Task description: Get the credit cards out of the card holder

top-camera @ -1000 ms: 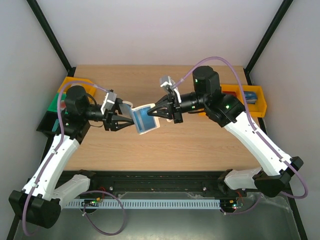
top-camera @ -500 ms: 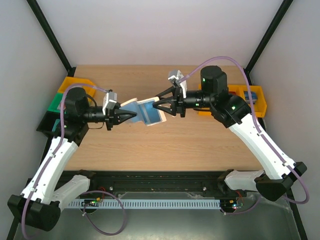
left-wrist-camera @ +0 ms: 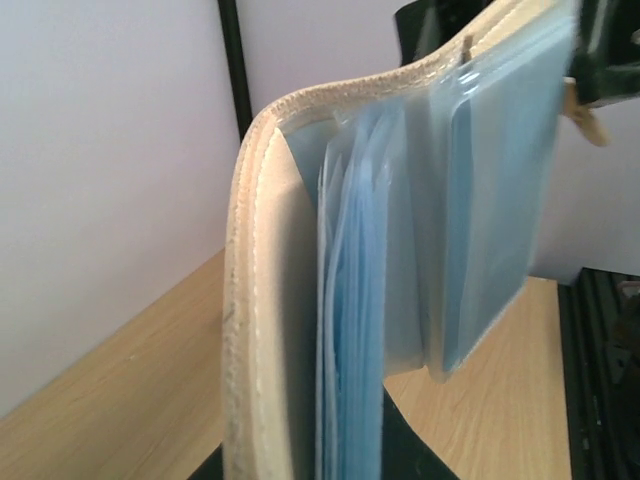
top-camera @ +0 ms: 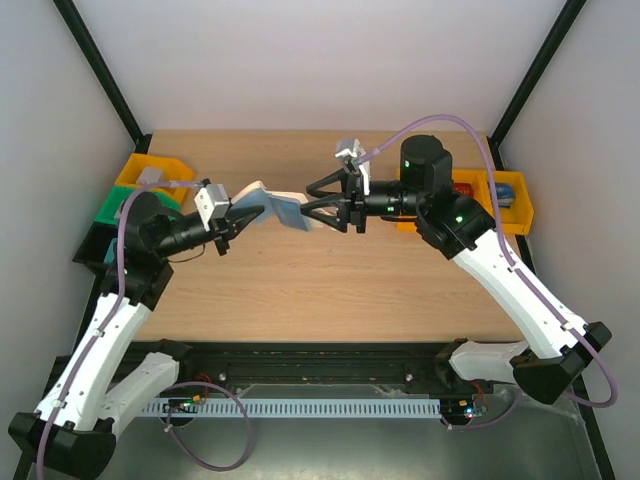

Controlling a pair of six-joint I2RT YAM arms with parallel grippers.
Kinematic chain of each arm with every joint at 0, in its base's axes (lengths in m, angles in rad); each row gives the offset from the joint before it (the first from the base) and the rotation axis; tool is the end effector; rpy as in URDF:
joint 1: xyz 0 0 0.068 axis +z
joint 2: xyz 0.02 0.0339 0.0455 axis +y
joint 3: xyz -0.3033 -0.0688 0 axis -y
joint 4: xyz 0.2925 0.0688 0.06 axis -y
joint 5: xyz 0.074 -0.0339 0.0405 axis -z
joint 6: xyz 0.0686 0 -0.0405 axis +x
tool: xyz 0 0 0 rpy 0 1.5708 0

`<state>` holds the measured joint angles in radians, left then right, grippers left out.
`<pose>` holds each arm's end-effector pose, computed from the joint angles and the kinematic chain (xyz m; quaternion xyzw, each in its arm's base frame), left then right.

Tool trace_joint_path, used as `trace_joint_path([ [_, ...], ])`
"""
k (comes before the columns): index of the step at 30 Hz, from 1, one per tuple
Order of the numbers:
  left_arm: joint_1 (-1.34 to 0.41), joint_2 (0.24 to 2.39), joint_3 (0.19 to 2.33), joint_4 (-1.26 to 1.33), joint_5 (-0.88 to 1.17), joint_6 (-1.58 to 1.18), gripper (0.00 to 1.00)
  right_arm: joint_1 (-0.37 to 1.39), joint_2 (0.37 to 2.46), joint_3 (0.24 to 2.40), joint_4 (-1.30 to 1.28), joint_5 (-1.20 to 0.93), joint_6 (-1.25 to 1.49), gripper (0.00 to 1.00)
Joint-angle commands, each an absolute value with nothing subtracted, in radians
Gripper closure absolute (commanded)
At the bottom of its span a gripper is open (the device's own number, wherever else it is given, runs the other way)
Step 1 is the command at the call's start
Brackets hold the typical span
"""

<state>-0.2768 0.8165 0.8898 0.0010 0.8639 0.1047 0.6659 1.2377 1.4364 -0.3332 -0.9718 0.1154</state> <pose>0.1953 -0.1097 0.4246 0.4184 0.5485 -0.3410 0.6386 0.2067 0.2344 0.5016 -0.4767 0.5573 0.5467 0.4041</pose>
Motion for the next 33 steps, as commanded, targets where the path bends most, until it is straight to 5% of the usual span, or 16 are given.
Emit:
trace_joint_path([
  [1,-0.28,0.814,0.864,0.085,0.796,0.1,0.98,0.668,1.216,1.431,-0.284,-0.992,0.121,0.49],
  [17,-0.36,0.91,1.006,-0.169,0.57,-0.158,0.98,0.739,1.21,1.373,-0.199,-0.616,0.14,0.34],
  [20,-0.36,0.909,1.004,-0.157,0.561,-0.209,0.98,0.744,1.182,1.373,-0.199,-0.425,0.142,0.23],
  [24,-0.359,0.918,1.008,-0.15,0.545,-0.285,0.98,0.744,1.114,1.38,-0.201,-0.196,0.131,0.2],
  [33,-0.329,0.942,1.005,-0.128,0.552,-0.396,0.98,0.92,1.236,1.546,-0.271,-0.34,0.182,0.32],
])
